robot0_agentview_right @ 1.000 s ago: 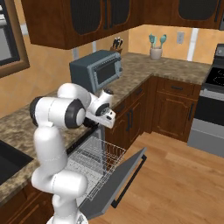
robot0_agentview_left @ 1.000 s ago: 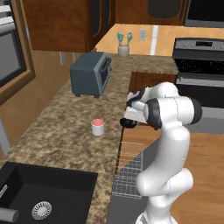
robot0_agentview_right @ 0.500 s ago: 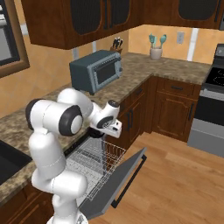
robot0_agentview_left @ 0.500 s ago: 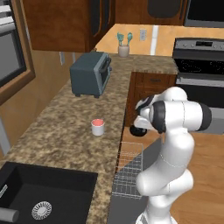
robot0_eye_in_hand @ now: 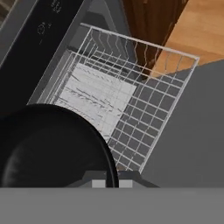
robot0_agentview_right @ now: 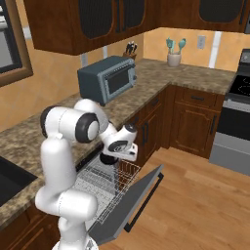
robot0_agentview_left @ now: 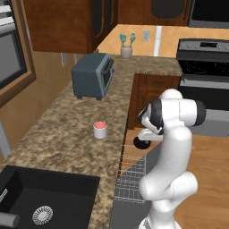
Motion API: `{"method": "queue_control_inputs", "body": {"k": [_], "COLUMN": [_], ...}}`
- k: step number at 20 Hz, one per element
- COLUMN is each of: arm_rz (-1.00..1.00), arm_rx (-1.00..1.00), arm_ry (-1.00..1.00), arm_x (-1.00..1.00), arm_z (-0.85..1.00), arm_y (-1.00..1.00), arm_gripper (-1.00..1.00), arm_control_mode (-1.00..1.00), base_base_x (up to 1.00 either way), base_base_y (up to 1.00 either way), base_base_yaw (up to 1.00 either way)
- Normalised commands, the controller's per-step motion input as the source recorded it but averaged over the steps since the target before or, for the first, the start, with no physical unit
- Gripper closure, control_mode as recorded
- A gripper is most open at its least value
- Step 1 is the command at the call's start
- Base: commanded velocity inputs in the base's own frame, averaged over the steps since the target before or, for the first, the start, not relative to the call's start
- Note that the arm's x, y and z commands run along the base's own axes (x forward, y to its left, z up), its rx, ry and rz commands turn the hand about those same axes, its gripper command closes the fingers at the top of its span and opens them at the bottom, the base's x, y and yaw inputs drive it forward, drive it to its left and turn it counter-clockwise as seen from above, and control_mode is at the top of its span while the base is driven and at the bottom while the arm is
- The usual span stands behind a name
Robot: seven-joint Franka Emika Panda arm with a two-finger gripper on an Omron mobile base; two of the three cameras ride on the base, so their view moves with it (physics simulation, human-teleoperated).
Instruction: Pick up the cup and bowl from the counter, place them in the dishwasher, and close the dishwasher door.
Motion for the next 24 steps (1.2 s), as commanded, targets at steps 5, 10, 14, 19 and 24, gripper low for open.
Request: {"method": "queue_control_inputs", "body": {"k": [5,10,14,19,24], "arm_rz": [0.26,0.24,0.15,0.08,0.00], "arm_rx": [0.02,0.00,0.00,0.01,0.00], "arm_ry": [-0.03,0.00,0.00,0.00,0.00], "arm_x": [0.39,0.56,0.50,0.48,0.42], "arm_z": [-0.62,-0.74,-0.44,-0.53,-0.68], "arm_y": [0.00,0.00,0.00,0.02,0.27], "arm_gripper": [1.00,1.00,1.00,1.00,1.00], "arm_control_mode": [-1.00,-1.00,-1.00,-1.00,-1.00], "base_base_x": [0.00,0.00,0.00,0.00,0.00], "base_base_y": [0.00,0.00,0.00,0.00,0.00], "base_base_yaw": [0.00,0.00,0.00,0.00,0.00]}}
